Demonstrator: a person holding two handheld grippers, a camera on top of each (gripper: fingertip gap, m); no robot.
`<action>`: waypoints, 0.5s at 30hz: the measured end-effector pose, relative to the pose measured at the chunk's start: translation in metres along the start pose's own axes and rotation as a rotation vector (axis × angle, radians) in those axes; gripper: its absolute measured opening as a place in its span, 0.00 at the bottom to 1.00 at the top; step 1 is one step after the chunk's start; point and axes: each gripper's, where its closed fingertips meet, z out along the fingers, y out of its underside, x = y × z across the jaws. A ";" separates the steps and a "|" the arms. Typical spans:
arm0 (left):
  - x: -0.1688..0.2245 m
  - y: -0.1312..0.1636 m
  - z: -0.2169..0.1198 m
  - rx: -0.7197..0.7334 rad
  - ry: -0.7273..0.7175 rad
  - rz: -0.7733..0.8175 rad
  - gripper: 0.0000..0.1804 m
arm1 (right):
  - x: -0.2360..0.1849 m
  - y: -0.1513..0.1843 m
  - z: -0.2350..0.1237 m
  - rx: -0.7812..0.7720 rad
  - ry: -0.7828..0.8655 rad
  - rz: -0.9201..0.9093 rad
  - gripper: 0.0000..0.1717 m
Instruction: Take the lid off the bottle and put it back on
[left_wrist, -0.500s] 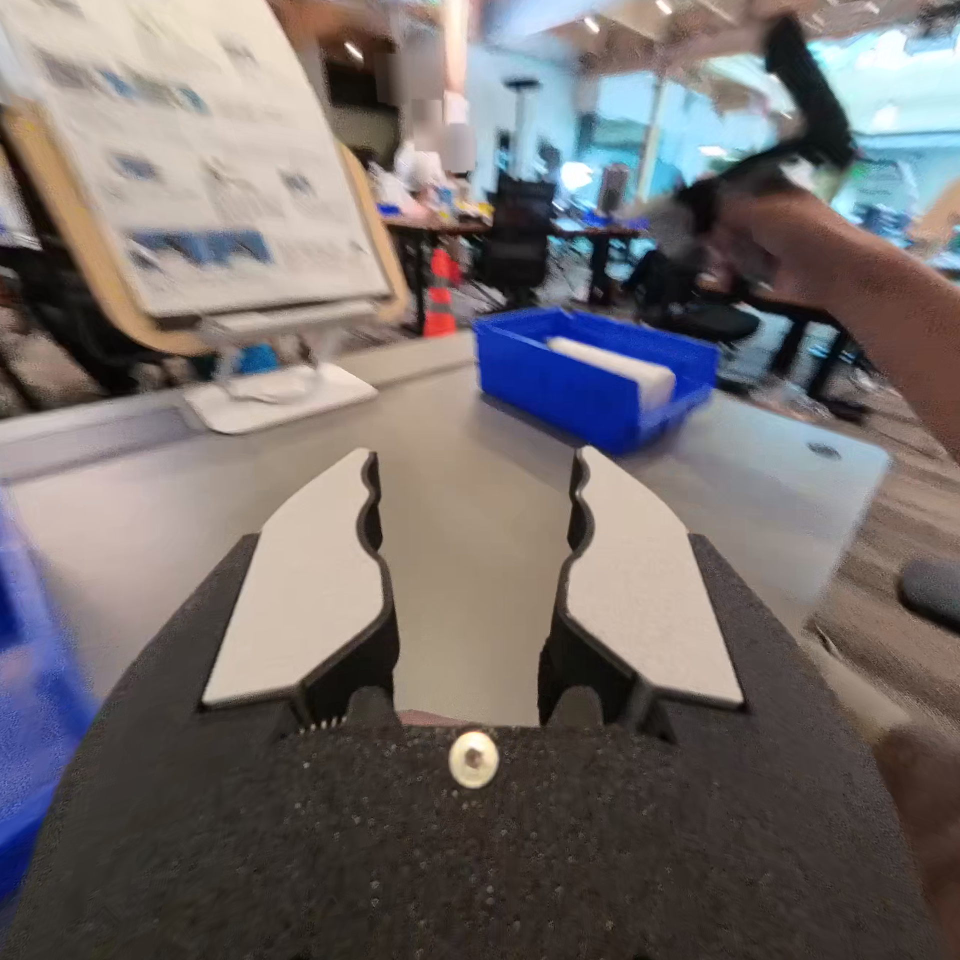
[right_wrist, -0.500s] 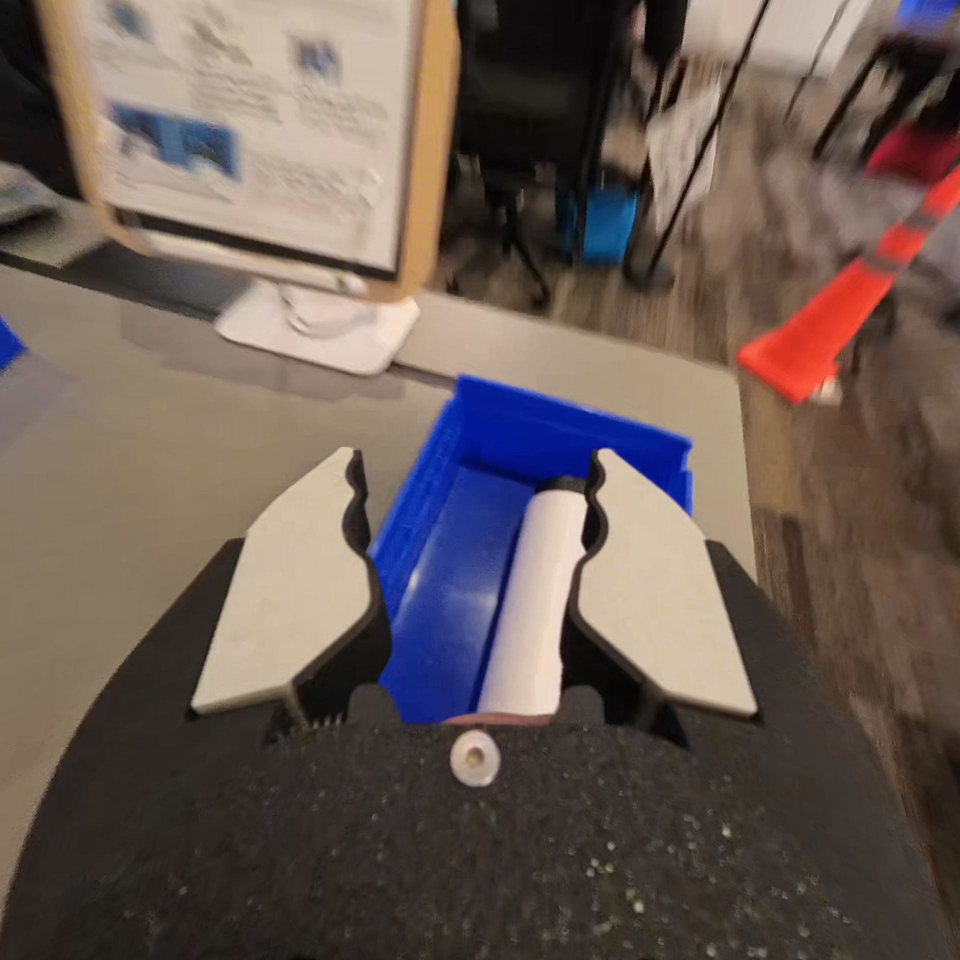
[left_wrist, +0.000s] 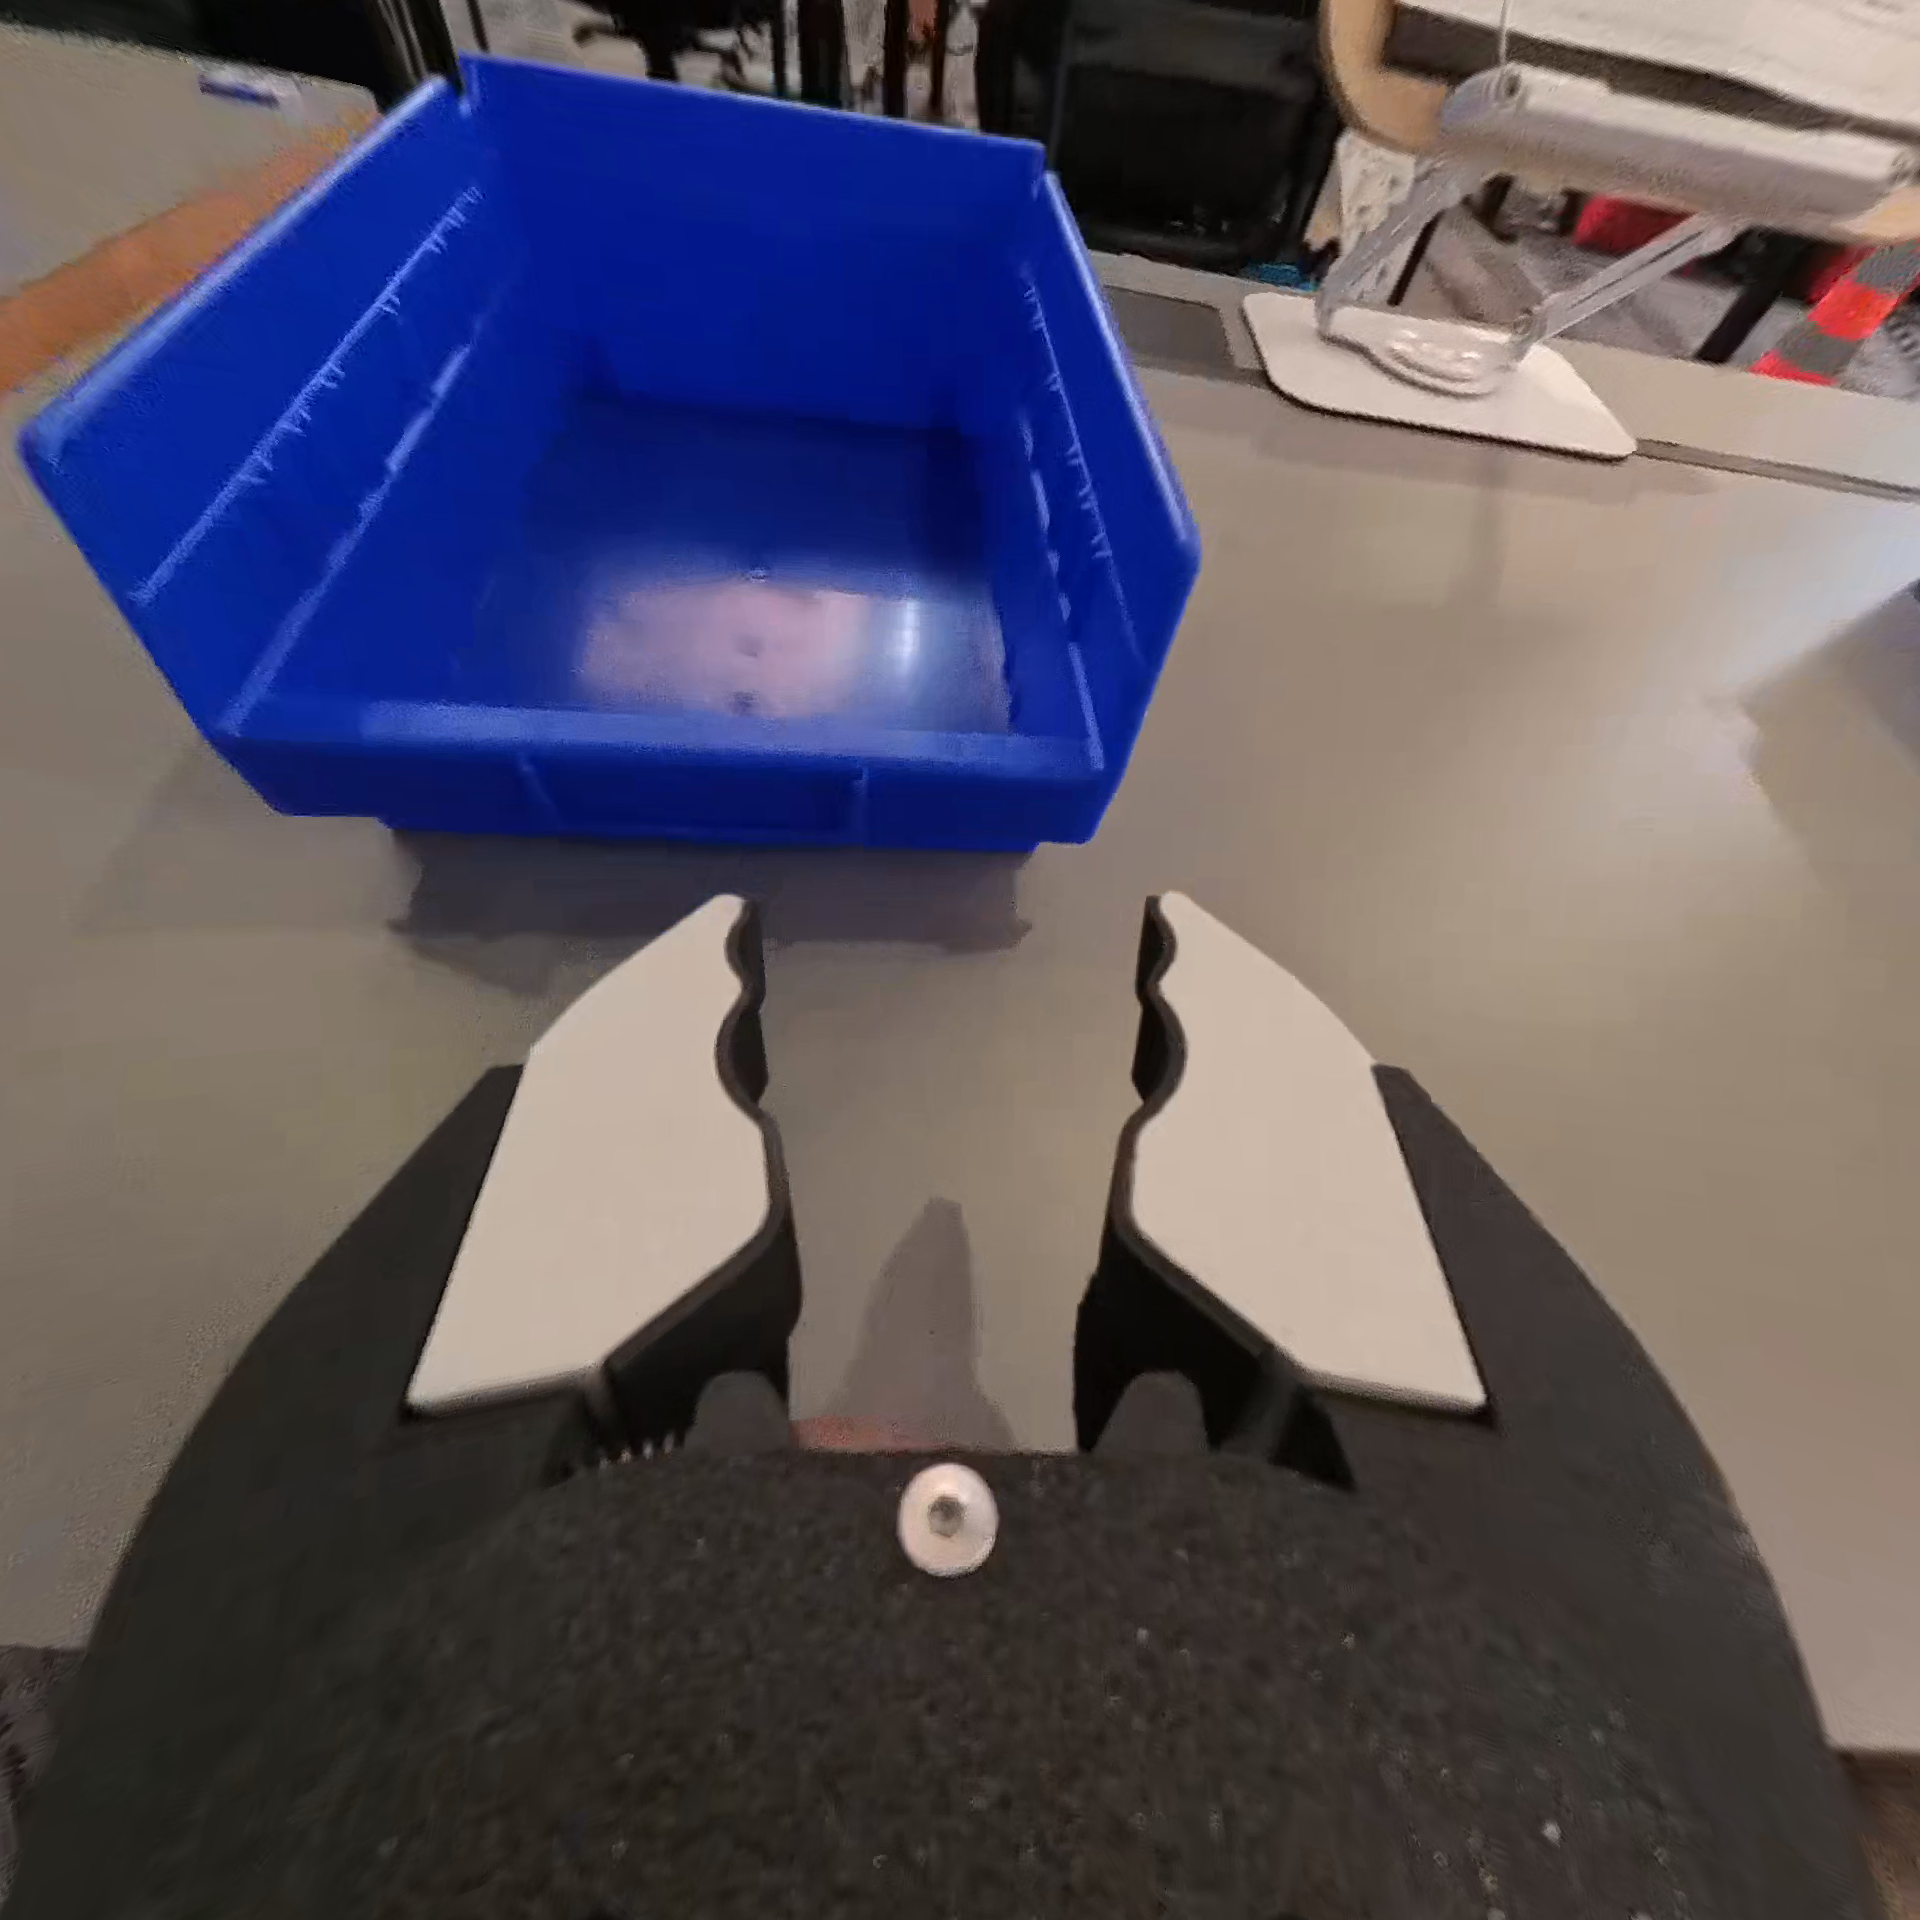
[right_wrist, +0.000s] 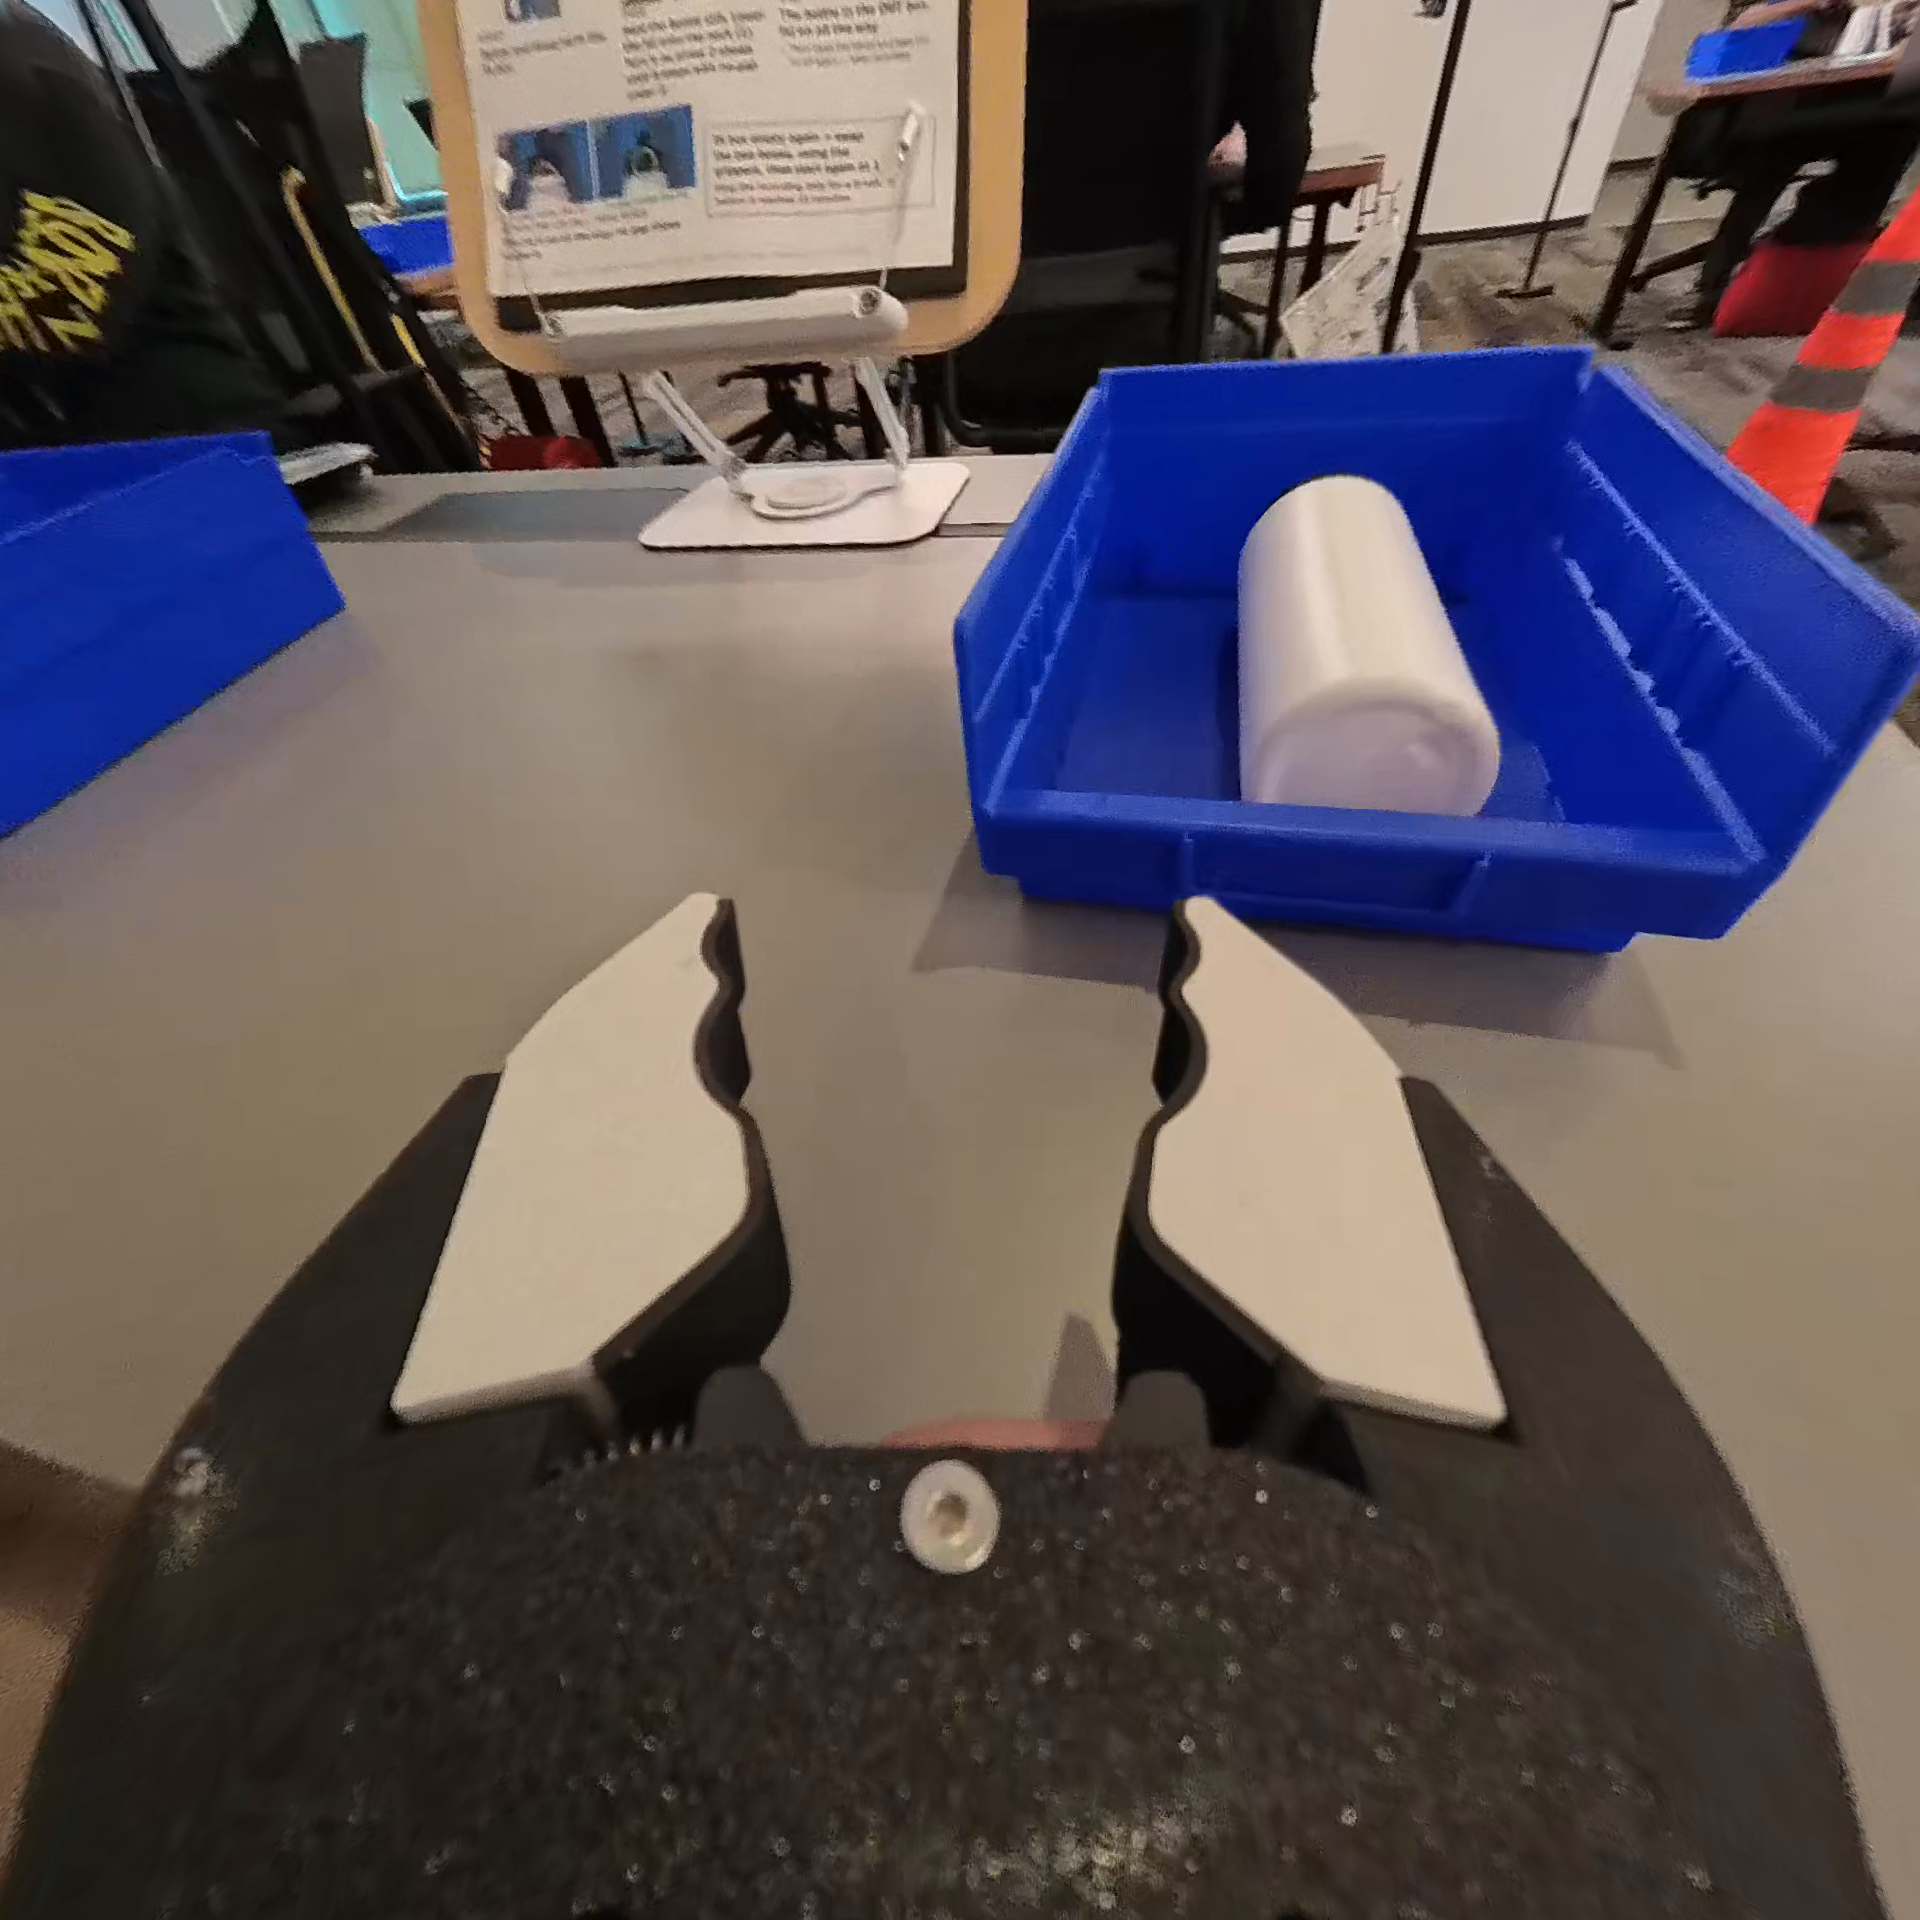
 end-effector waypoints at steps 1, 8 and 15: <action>-0.001 -0.005 -0.003 0.022 0.012 -0.005 0.39 | -0.001 -0.002 -0.004 -0.003 -0.001 -0.013 0.45; -0.017 -0.001 -0.006 0.034 0.022 -0.072 0.38 | 0.001 0.014 0.003 -0.051 0.043 -0.153 0.43; -0.013 0.001 0.000 0.017 0.026 -0.035 0.38 | -0.004 0.026 0.012 -0.097 -0.038 -0.012 0.44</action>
